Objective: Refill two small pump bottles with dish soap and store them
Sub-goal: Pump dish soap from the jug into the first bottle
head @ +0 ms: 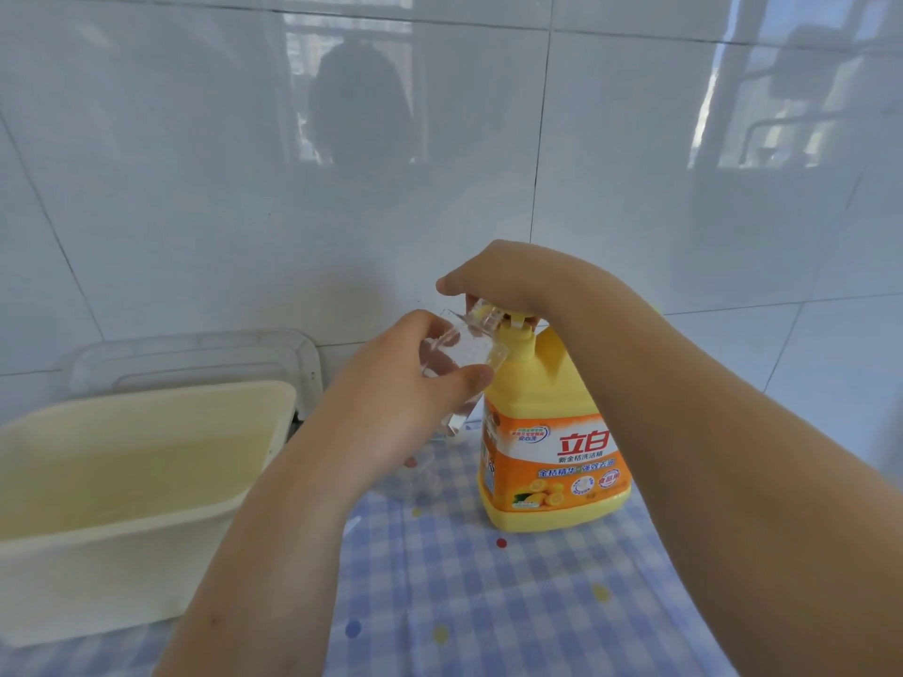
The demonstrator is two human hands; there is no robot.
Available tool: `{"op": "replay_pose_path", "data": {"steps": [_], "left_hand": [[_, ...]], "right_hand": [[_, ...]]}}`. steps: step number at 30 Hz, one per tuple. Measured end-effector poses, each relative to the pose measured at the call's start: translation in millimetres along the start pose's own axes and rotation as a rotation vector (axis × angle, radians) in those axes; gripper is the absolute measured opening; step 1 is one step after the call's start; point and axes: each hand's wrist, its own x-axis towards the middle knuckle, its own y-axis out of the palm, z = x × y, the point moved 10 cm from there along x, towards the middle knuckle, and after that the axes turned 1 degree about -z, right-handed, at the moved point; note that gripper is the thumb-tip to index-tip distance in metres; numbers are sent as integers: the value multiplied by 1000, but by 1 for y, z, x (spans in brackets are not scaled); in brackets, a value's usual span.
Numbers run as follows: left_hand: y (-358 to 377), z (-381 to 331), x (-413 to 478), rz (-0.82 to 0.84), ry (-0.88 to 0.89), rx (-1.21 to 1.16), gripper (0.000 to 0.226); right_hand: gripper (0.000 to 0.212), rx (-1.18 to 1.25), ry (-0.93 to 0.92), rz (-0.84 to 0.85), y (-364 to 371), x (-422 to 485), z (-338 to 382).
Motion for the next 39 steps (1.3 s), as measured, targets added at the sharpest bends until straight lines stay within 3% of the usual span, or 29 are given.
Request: {"op": "replay_pose_path", "data": {"steps": [39], "left_hand": [[0,-2,2,-48,26,-55,37]], "right_hand": [[31,-44,5,-36,-11,4,4]]}}
